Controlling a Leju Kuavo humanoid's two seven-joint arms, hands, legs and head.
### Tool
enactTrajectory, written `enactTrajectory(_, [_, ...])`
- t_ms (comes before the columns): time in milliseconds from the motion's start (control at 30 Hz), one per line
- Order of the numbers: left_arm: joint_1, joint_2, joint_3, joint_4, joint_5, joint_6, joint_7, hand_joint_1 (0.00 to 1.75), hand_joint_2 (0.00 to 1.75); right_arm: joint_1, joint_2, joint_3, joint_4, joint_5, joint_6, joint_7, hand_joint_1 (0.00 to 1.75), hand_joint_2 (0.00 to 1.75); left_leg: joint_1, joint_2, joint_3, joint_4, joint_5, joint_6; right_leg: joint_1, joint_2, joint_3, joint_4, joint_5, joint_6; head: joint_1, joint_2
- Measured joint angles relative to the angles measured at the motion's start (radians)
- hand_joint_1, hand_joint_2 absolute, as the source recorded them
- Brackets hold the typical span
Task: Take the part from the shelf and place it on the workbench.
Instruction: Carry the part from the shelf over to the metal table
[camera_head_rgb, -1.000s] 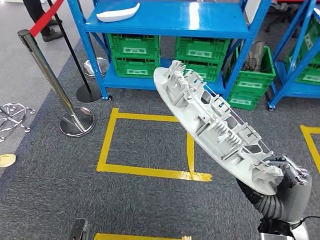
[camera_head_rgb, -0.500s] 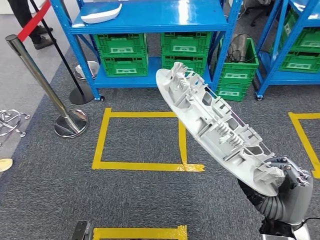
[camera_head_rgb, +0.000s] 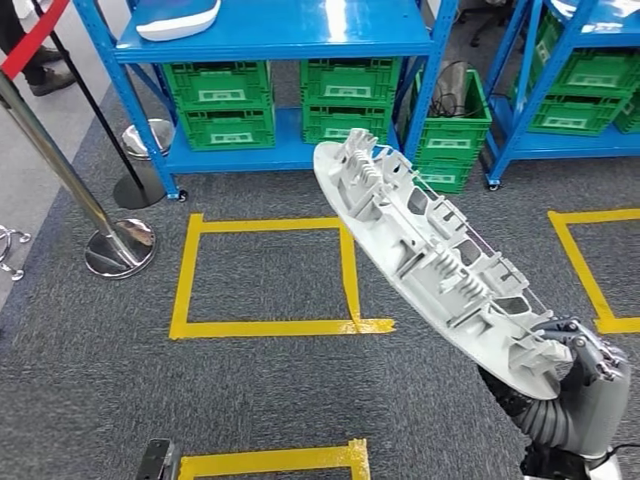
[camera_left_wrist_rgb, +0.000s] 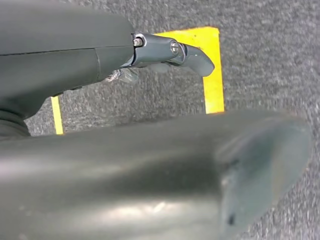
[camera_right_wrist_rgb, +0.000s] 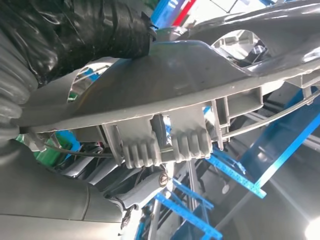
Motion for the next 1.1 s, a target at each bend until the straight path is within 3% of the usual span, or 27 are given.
enactTrajectory(67, [0.0,0.0,0.0,0.0,-0.001,0.0,0.0,0.0,0.0,0.0,0.0,0.0,-0.001,0.0,-0.001,0.0,1.75,1.75,0.0,0.01,-0.002,0.014,-0.008,-0.012,-0.001,-0.034,0.06,-0.133,0.06,0.006,0.002,0.0])
enactTrajectory(133, [0.0,0.001,0.0,0.0,-0.002,0.001,0.0,0.0,0.0,0.001,0.0,0.001,-0.004,0.001,-0.002,0.0,1.75,1.75,-0.006,0.02,-0.008,0.029,-0.015,-0.025,0.003,-0.06,0.09,-0.195,0.073,-0.006,0.002,0.0])
enactTrajectory(233, [0.0,0.002,0.0,0.0,-0.003,0.003,-0.001,0.0,0.0,0.007,0.0,0.001,-0.005,0.002,-0.006,0.0,1.75,1.75,-0.008,0.036,-0.015,0.041,-0.02,-0.037,0.004,-0.042,0.082,-0.193,0.077,-0.035,-0.001,0.0])
enactTrajectory(267, [0.0,0.002,0.0,0.0,-0.003,0.003,-0.001,0.0,0.0,0.008,0.0,0.0,-0.005,0.003,-0.007,0.0,1.75,1.75,-0.005,0.03,-0.02,0.054,-0.033,-0.041,0.003,-0.034,0.079,-0.193,0.081,-0.042,-0.002,0.0])
enactTrajectory(333, [-0.001,0.002,0.0,0.0,-0.003,0.003,-0.001,0.0,0.0,0.009,0.0,0.0,-0.006,0.003,-0.007,0.0,1.75,1.75,-0.001,0.0,-0.048,0.127,-0.089,-0.05,0.001,-0.02,0.073,-0.194,0.088,-0.054,-0.005,0.0])
enactTrajectory(400, [0.0,0.003,0.0,0.0,-0.003,0.003,-0.001,0.0,0.0,0.009,0.0,0.0,-0.006,0.004,-0.007,0.0,1.75,1.75,0.001,-0.015,-0.074,0.192,-0.13,-0.053,0.001,-0.013,0.069,-0.194,0.092,-0.06,-0.007,0.0])
enactTrajectory(533, [0.0,0.002,0.0,0.0,-0.003,0.003,-0.001,0.0,0.0,0.009,0.0,0.0,-0.006,0.004,-0.007,0.0,1.75,1.75,0.001,-0.018,-0.093,0.241,-0.153,-0.053,0.002,-0.008,0.066,-0.193,0.094,-0.062,-0.006,0.0])
enactTrajectory(567, [0.001,0.002,0.0,0.0,-0.004,0.003,-0.001,0.0,0.0,0.01,0.0,0.0,-0.006,0.004,-0.007,0.0,1.75,1.75,0.001,-0.021,-0.093,0.252,-0.149,-0.05,0.003,0.004,0.062,-0.192,0.097,-0.062,-0.006,0.0])
enactTrajectory(600, [0.001,0.002,0.0,0.0,-0.004,0.003,-0.001,0.0,0.0,0.011,0.001,0.0,-0.006,0.004,-0.007,0.0,1.75,1.75,0.001,-0.031,-0.072,0.222,-0.125,-0.044,0.004,0.019,0.057,-0.191,0.101,-0.06,-0.006,0.0])
enactTrajectory(667, [0.001,0.003,0.0,0.0,-0.005,0.002,-0.002,0.0,0.0,0.011,0.001,0.0,-0.007,0.004,-0.007,0.0,1.75,1.75,0.001,-0.074,-0.008,0.11,-0.069,-0.026,0.007,0.052,0.046,-0.187,0.111,-0.053,-0.005,0.0])
enactTrajectory(700, [0.001,0.005,0.0,0.0,-0.005,0.0,-0.002,0.0,0.0,0.01,0.001,0.0,-0.007,0.004,-0.008,0.0,1.75,1.75,0.0,-0.091,0.016,0.057,-0.053,-0.021,0.006,0.061,0.041,-0.186,0.114,-0.046,-0.005,0.0])
enactTrajectory(733, [0.0,0.006,0.0,0.0,-0.006,-0.001,-0.003,0.0,0.0,0.01,0.001,0.0,-0.008,0.004,-0.008,0.001,1.75,1.75,-0.002,-0.099,0.02,0.043,-0.054,-0.019,0.003,0.069,0.035,-0.187,0.119,-0.039,-0.005,0.0])
enactTrajectory(800, [0.0,0.004,0.0,0.0,-0.007,-0.002,-0.003,0.0,0.0,0.013,0.001,0.0,-0.008,0.004,-0.009,0.002,1.75,1.75,-0.002,-0.084,0.017,0.033,-0.046,-0.016,0.0,0.079,0.025,-0.188,0.126,-0.024,-0.006,0.0])
enactTrajectory(833, [-0.001,0.003,0.0,0.0,-0.007,-0.002,-0.004,0.0,0.0,0.015,0.001,0.0,-0.008,0.004,-0.009,0.002,1.75,1.75,0.0,-0.074,0.016,0.028,-0.04,-0.013,0.0,0.071,0.017,-0.181,0.119,-0.018,-0.005,0.0])
enactTrajectory(867, [-0.001,0.002,0.0,0.0,-0.007,-0.002,-0.004,0.0,0.0,0.014,0.001,0.0,-0.009,0.004,-0.009,0.003,1.75,1.75,0.002,-0.064,0.014,0.022,-0.034,-0.008,0.001,0.055,0.005,-0.158,0.1,-0.014,-0.003,0.0])
enactTrajectory(933, [0.001,0.002,0.0,0.0,-0.007,-0.002,-0.004,0.0,0.0,0.012,0.001,-0.001,-0.009,0.005,-0.009,0.003,1.75,1.75,0.001,-0.042,0.008,0.018,-0.026,-0.002,0.002,0.018,-0.04,-0.051,0.03,-0.006,0.002,0.0])
enactTrajectory(1000, [0.004,0.002,0.0,0.0,-0.007,-0.002,-0.005,0.0,0.0,0.013,0.001,-0.001,-0.009,0.006,-0.009,0.003,1.75,1.75,-0.002,-0.02,0.0,0.019,-0.022,0.0,0.002,0.008,-0.078,0.063,-0.022,0.0,0.004,0.0])
enactTrajectory(1033, [0.005,0.002,0.0,0.0,-0.007,-0.002,-0.005,0.0,0.0,0.014,0.001,-0.001,-0.009,0.006,-0.009,0.004,1.75,1.75,-0.003,-0.01,-0.003,0.019,-0.02,0.0,0.002,0.006,-0.076,0.077,-0.023,0.001,0.004,0.0])
enactTrajectory(1067, [0.005,0.001,0.0,0.0,-0.007,-0.002,-0.005,0.0,0.0,0.014,0.001,-0.001,-0.009,0.005,-0.009,0.005,1.75,1.75,-0.005,0.0,-0.004,0.019,-0.019,-0.001,0.003,0.003,-0.053,0.051,-0.006,0.0,0.004,0.0])
enactTrajectory(1100, [0.005,0.001,0.0,0.0,-0.007,-0.002,-0.005,0.0,0.0,0.014,0.001,-0.002,-0.009,0.005,-0.009,0.005,1.75,1.75,-0.006,0.009,-0.004,0.019,-0.018,-0.001,0.004,-0.003,-0.012,-0.012,0.023,-0.004,0.004,0.0])
